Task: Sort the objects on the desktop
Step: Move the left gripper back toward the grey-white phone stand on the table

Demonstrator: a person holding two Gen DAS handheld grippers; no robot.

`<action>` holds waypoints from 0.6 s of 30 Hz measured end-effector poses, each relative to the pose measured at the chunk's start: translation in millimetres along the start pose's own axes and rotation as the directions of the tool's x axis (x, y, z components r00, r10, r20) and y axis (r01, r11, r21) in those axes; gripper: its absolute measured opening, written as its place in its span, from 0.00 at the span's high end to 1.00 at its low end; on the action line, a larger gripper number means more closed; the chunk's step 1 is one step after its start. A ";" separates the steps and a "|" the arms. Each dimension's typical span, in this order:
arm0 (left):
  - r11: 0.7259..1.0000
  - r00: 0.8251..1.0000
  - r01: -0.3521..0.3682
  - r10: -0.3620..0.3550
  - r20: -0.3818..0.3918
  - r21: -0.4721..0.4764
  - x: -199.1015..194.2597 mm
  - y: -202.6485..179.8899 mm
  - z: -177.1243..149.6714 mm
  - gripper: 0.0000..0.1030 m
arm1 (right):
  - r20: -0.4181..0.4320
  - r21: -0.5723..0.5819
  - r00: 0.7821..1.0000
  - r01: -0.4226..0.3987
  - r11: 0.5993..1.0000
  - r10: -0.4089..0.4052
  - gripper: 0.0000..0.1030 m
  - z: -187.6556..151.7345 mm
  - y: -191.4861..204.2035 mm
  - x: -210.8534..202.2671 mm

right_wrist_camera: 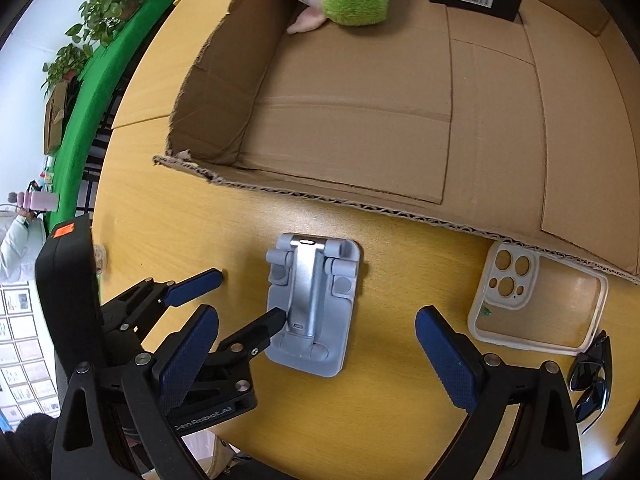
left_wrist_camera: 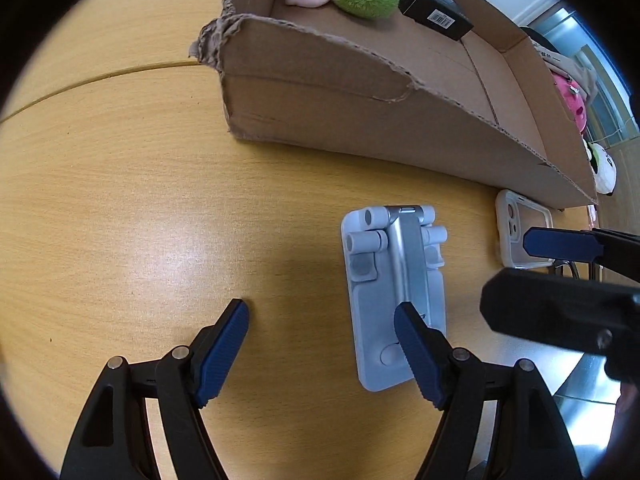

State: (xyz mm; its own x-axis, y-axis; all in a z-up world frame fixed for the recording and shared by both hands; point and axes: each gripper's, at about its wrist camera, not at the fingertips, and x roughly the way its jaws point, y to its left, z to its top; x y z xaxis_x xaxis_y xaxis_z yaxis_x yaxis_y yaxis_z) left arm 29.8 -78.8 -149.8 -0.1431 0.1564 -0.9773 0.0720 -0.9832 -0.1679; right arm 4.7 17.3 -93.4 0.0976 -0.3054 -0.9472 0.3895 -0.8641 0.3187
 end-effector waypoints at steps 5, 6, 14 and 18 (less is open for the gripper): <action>1.000 1.000 0.006 -0.006 0.001 0.010 -3.6 7.5 0.4 0.37 | 0.001 0.019 1.000 -0.002 1.000 0.002 0.02 -0.9 -5.9 -1.2; 1.000 1.000 0.010 -0.010 0.001 0.009 -4.9 9.4 -0.5 0.40 | 0.001 0.023 1.000 -0.001 1.000 0.001 0.02 -1.0 -6.9 -1.4; 0.999 0.999 0.039 -0.039 0.001 -0.004 -11.0 22.7 -3.4 0.50 | -0.003 0.020 1.000 -0.005 1.000 0.005 0.02 0.1 0.3 3.2; 0.999 0.999 0.049 -0.049 0.001 -0.006 -10.5 24.0 0.2 0.53 | -0.006 0.010 1.000 -0.009 1.000 0.010 0.02 2.2 4.8 7.0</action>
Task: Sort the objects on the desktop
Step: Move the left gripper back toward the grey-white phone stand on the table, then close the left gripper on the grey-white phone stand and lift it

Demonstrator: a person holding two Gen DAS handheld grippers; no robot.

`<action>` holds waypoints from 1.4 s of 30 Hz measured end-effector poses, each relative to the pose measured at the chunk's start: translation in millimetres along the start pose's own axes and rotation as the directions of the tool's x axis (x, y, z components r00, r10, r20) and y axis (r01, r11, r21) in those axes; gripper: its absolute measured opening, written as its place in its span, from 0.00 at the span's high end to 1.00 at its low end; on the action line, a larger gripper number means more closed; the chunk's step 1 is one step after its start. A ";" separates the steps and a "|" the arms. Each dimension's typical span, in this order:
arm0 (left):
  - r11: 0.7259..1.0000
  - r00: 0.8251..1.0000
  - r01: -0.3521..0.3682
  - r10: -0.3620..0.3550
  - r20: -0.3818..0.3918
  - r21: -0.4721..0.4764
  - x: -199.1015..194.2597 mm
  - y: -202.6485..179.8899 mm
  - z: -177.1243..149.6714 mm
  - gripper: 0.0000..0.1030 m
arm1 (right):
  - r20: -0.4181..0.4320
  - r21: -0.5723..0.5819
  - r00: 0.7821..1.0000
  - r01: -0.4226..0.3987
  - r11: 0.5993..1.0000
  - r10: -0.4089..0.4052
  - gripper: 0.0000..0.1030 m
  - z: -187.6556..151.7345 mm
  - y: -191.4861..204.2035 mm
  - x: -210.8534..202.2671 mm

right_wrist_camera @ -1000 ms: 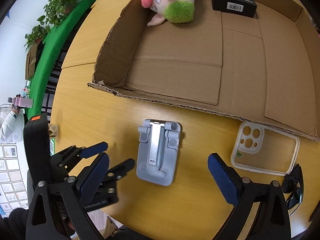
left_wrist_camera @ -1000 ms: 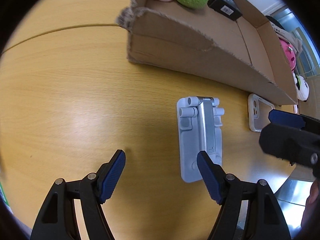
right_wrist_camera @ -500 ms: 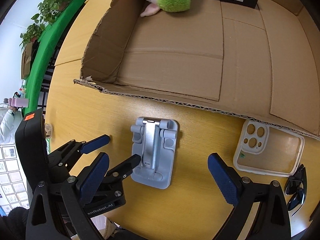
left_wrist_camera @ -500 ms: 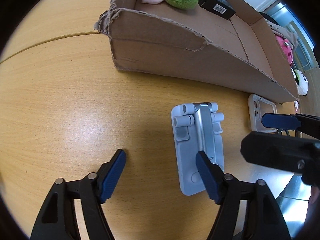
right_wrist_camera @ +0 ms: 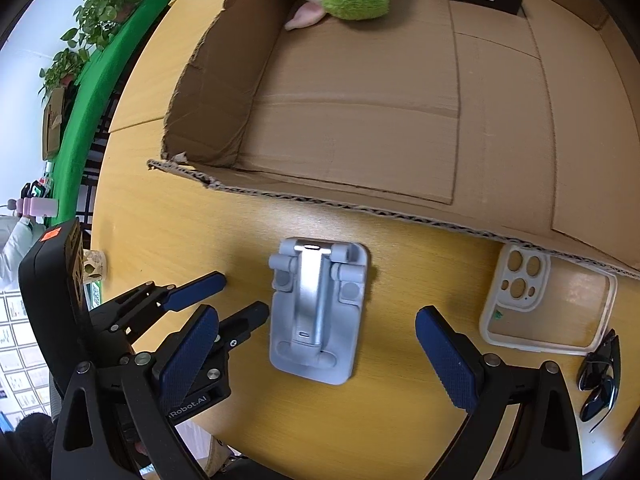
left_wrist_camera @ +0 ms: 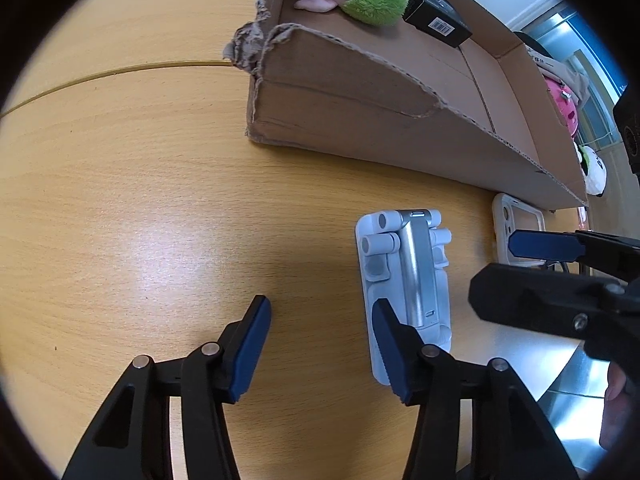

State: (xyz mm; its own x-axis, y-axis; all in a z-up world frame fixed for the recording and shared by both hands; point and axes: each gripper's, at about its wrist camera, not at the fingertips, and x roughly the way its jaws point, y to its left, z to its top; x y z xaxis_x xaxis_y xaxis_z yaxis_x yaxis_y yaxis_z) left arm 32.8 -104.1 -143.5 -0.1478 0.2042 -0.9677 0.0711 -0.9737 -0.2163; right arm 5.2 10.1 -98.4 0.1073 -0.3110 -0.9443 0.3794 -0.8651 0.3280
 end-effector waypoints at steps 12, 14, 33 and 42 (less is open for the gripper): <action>0.995 0.998 0.055 -0.055 0.006 -0.081 -2.1 21.7 5.2 0.59 | 0.008 -0.001 1.000 0.007 1.000 -0.007 0.02 -2.0 2.6 -1.0; 0.994 0.998 0.057 -0.057 -0.002 -0.093 -1.6 23.0 7.3 0.58 | 0.003 0.005 1.000 0.003 1.000 -0.003 0.02 -2.8 0.8 1.3; 0.972 0.988 0.156 -0.157 0.009 -0.176 -10.1 40.6 10.3 0.58 | 0.046 -0.167 0.997 0.072 0.983 -0.065 0.02 -20.7 3.2 36.3; 0.977 0.991 0.131 -0.135 -0.009 -0.166 -10.1 49.8 20.8 0.58 | 0.122 -0.226 0.973 0.221 0.949 -0.197 0.00 -39.4 26.1 67.4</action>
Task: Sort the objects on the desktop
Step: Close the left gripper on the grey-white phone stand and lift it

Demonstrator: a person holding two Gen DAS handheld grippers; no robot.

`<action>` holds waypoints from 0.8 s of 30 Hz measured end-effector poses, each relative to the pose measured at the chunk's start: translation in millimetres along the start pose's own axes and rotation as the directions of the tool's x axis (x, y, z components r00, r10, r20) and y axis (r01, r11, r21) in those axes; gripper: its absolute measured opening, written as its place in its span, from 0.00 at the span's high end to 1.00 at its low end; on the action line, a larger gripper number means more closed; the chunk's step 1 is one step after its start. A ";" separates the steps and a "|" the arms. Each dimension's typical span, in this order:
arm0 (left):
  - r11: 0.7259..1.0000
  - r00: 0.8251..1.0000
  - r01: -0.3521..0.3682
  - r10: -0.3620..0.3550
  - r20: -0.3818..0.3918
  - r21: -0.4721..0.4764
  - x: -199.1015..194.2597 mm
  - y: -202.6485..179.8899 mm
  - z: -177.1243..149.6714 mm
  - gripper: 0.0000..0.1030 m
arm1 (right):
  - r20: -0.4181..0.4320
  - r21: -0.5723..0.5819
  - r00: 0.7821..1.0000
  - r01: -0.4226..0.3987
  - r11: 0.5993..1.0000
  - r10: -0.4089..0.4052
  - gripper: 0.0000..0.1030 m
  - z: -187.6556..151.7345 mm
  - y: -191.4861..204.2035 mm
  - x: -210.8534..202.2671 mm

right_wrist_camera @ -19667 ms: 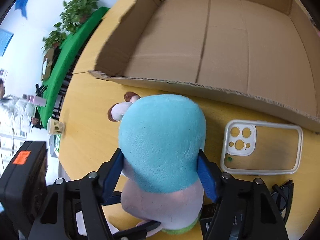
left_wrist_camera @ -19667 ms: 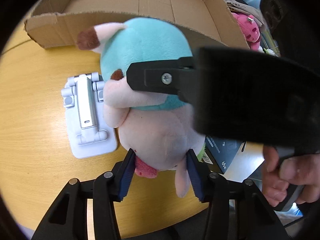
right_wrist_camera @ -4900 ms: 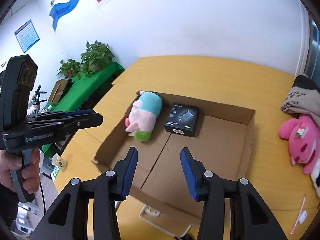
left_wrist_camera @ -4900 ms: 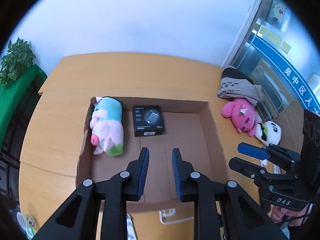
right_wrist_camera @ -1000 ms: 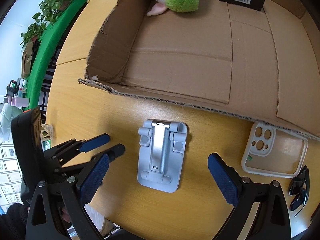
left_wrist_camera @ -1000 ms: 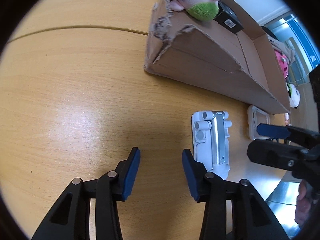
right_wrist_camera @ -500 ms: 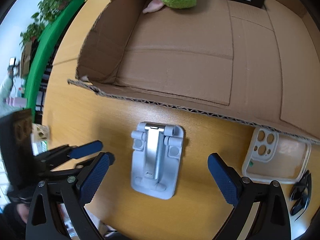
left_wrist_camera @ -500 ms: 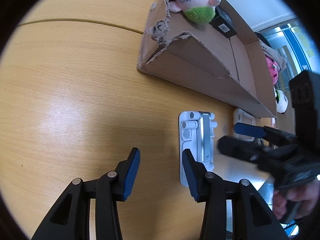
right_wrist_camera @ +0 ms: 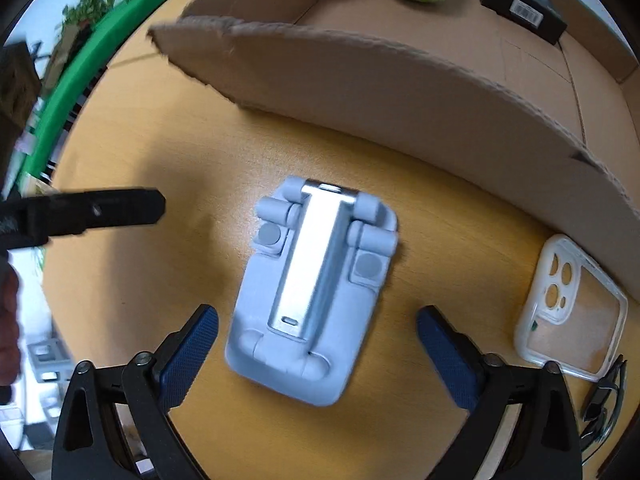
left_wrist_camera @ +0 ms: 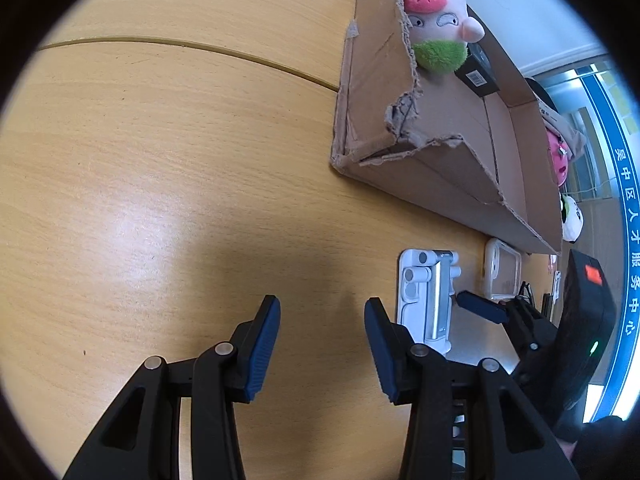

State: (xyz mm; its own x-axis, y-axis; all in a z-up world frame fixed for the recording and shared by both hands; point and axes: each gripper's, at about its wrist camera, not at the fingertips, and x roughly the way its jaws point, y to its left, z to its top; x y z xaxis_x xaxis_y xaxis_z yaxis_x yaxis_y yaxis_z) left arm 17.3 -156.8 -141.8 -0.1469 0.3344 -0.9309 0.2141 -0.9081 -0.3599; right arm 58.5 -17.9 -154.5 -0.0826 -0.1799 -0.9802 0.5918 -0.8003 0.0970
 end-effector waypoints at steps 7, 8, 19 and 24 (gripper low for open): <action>0.999 0.999 0.032 -0.031 -0.027 0.022 6.4 -8.6 0.2 0.58 | 0.068 -0.097 0.995 0.084 0.992 -0.077 0.22 -4.4 19.2 -1.6; 0.999 0.999 0.038 -0.037 -0.032 0.022 8.0 -10.1 0.7 0.58 | 0.068 -0.098 0.995 0.082 0.992 -0.076 0.23 -4.3 18.8 -2.6; 0.995 0.991 0.101 -0.099 -0.087 0.020 31.9 -35.3 2.1 0.58 | 0.054 -0.012 0.997 -0.048 0.999 0.049 0.27 -9.4 -4.4 -13.9; 0.989 0.984 0.145 -0.144 -0.102 -0.002 40.9 -45.1 -2.1 0.61 | 0.083 0.020 0.989 -0.121 0.992 0.119 0.28 -11.9 -11.6 -27.2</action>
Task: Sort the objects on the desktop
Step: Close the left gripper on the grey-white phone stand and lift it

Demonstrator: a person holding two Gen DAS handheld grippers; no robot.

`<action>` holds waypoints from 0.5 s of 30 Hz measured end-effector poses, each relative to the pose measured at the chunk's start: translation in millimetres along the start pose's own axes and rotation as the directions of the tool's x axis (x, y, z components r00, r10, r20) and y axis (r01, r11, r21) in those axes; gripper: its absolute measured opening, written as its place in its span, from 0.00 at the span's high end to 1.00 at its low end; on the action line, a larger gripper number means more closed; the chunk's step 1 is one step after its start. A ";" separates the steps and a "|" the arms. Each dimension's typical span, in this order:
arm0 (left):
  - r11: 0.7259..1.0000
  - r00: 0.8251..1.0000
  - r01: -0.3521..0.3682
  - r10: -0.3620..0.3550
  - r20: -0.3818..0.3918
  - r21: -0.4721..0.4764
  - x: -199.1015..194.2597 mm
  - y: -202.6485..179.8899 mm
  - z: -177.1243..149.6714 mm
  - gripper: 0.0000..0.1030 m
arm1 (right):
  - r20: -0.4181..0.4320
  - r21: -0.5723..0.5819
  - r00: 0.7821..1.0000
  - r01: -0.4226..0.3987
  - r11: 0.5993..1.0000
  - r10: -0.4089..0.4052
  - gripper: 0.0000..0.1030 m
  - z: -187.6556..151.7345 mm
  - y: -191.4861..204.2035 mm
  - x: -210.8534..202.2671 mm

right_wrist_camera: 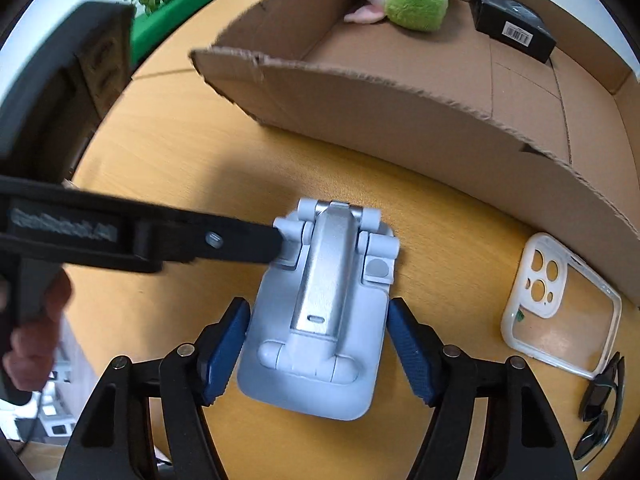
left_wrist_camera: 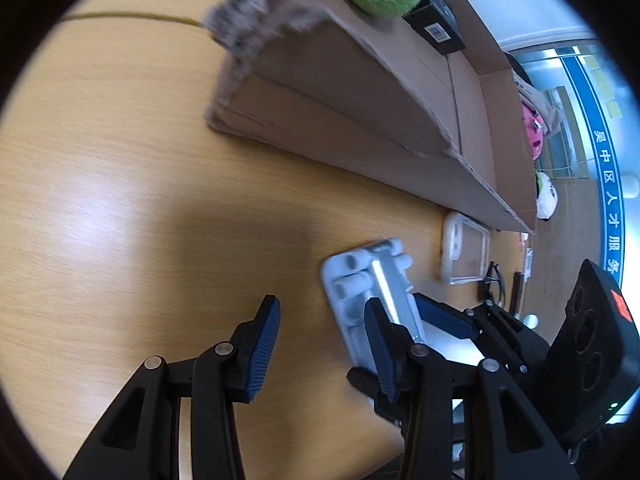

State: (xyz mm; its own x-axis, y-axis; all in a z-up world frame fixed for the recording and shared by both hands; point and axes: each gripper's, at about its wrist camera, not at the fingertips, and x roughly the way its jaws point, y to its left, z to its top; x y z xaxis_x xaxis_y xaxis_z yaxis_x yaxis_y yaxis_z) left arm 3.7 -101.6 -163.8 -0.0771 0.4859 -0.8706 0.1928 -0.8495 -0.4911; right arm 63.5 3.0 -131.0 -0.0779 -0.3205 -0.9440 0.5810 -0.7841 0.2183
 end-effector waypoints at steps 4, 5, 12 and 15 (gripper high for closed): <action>1.000 1.000 0.016 -0.016 0.011 -0.009 1.5 -7.5 -3.2 0.68 | 0.015 0.020 1.000 -0.025 0.999 0.025 0.28 1.0 -4.4 -6.9; 0.999 0.999 0.033 -0.032 0.008 -0.015 2.0 -8.9 -3.8 0.73 | 0.018 0.025 0.999 -0.032 0.999 0.032 0.28 0.6 -6.3 -8.2; 0.999 0.999 0.032 -0.032 0.001 0.000 5.1 -26.7 -8.6 0.80 | 0.026 0.040 0.998 -0.051 0.998 0.050 0.28 -5.8 -12.1 -15.7; 0.999 0.999 0.041 -0.041 0.003 -0.005 8.4 -31.9 -12.0 0.80 | 0.035 0.047 0.998 -0.053 0.997 0.052 0.28 -9.8 -19.8 -21.4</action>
State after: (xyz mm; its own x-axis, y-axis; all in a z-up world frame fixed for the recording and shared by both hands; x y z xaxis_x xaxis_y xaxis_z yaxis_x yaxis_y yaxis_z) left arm 8.6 -68.0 -155.1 -0.0877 0.5199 -0.8497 0.1946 -0.8276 -0.5265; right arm 61.6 30.6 -117.6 -0.0757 -0.3788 -0.9224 0.5455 -0.7900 0.2798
